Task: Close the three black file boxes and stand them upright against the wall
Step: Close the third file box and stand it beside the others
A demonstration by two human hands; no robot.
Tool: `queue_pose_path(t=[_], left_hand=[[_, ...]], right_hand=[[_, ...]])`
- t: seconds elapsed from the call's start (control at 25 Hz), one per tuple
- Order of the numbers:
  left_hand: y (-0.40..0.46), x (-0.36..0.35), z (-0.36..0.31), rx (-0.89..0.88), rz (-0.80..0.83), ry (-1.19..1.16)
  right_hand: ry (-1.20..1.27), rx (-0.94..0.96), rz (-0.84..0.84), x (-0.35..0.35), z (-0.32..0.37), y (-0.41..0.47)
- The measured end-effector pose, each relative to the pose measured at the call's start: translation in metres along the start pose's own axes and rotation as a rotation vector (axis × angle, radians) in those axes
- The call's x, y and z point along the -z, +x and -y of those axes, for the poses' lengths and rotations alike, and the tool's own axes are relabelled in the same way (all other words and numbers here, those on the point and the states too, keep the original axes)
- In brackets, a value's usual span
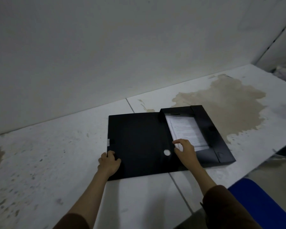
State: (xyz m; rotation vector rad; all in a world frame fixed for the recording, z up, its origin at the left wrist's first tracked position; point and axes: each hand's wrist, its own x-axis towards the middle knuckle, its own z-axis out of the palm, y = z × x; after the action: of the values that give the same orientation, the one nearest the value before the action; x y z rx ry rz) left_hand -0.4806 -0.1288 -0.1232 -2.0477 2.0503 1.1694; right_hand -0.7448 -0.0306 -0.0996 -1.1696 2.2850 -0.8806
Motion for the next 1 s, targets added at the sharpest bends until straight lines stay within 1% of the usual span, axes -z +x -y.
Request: queue_pose_path(t=[0.08, 0.24, 0.36, 0.48, 0.6, 0.68, 0.76, 0.84, 0.88, 1.0], left_hand=[[-0.003, -0.013, -0.01, 0.079, -0.008, 0.003], [-0.005, -0.027, -0.023, 0.152, -0.091, -0.055], [-0.008, -0.034, -0.028, 0.186, -0.191, -0.062], [-0.01, -0.038, -0.03, 0.209, -0.271, -0.094], [-0.009, -0.037, -0.024, 0.243, -0.34, -0.174], [-0.007, -0.03, -0.016, 0.277, -0.373, -0.278], [-0.007, -0.018, -0.011, 0.297, -0.391, -0.475], [-0.011, -0.001, -0.009, 0.279, -0.402, -0.686], [-0.015, 0.008, -0.009, 0.24, -0.399, -0.753], [-0.032, 0.031, -0.018, 0.05, -0.398, -0.847]], right_hand=[[-0.144, 0.036, 0.039, 0.01, -0.017, 0.009], [-0.398, 0.026, 0.245, 0.017, -0.051, 0.011], [-0.512, 0.166, 0.359, 0.012, -0.067, 0.008], [-0.64, 0.277, 0.424, 0.011, -0.075, 0.009], [-0.734, 0.326, 0.455, 0.009, -0.08, 0.009], [-0.755, 0.335, 0.438, 0.007, -0.081, 0.009], [-0.763, 0.344, 0.429, 0.006, -0.082, 0.009], [-0.768, 0.348, 0.428, 0.006, -0.084, 0.01], [-0.768, 0.347, 0.424, 0.006, -0.084, 0.01], [-0.751, 0.341, 0.405, 0.004, -0.08, 0.007]])
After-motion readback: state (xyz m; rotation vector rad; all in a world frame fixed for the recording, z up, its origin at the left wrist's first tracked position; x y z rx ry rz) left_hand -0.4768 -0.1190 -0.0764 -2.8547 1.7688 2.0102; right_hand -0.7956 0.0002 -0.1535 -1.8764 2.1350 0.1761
